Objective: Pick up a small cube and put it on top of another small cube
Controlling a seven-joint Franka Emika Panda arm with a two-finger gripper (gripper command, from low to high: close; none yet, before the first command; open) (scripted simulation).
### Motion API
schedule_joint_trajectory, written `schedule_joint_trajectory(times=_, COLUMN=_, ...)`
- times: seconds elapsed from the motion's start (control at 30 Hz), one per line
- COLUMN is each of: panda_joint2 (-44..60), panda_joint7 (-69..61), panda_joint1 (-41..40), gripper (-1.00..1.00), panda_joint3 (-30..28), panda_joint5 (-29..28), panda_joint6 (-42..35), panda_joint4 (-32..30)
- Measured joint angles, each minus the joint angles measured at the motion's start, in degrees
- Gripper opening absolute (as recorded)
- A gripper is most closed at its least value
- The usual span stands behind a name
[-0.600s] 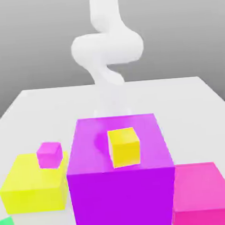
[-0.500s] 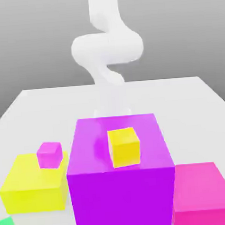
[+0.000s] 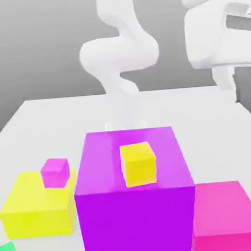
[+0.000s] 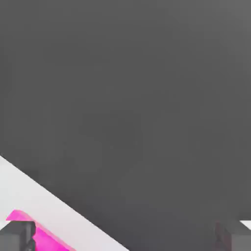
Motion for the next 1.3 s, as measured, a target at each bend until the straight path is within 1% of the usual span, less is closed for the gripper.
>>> schedule_joint_trajectory(times=0.43, panda_joint2=27.3, panda_joint7=-9.6, panda_joint1=7.9, gripper=0.0, panda_joint3=5.0, panda_joint5=-5.9, panda_joint6=5.7, panda_joint4=3.6)
schedule_joint_trajectory(times=0.57, panda_joint2=35.6, panda_joint7=-8.8, panda_joint1=10.3, gripper=0.0, panda_joint3=3.2, panda_joint5=-8.7, panda_joint6=10.7, panda_joint4=5.5)
schedule_joint_trajectory(times=0.6, panda_joint2=37.3, panda_joint7=-8.5, panda_joint1=10.8, gripper=-1.0, panda_joint3=2.6, panda_joint5=-9.2, panda_joint6=12.0, panda_joint4=5.9)
schedule_joint_trajectory(times=0.8, panda_joint2=38.1, panda_joint7=-8.3, panda_joint1=11.1, gripper=-1.0, panda_joint3=2.3, panda_joint5=-9.5, panda_joint6=12.5, panda_joint4=6.1)
schedule_joint_trajectory(times=0.87, panda_joint2=36.2, panda_joint7=-9.0, panda_joint1=10.7, gripper=-1.0, panda_joint3=2.8, panda_joint5=-8.6, panda_joint6=11.1, panda_joint4=5.6)
schedule_joint_trajectory(times=0.97, panda_joint2=30.5, panda_joint7=-10.4, panda_joint1=9.4, gripper=-1.0, panda_joint3=4.4, panda_joint5=-6.3, panda_joint6=6.9, panda_joint4=4.2)
schedule_joint_trajectory(times=1.0, panda_joint2=28.5, panda_joint7=-9.8, panda_joint1=8.6, gripper=-1.0, panda_joint3=4.0, panda_joint5=-5.4, panda_joint6=5.3, panda_joint4=3.9)
schedule_joint_trajectory(times=1.3, panda_joint2=9.7, panda_joint7=1.4, panda_joint1=0.6, gripper=-1.0, panda_joint3=-3.7, panda_joint5=1.4, panda_joint6=-10.1, panda_joint4=1.1)
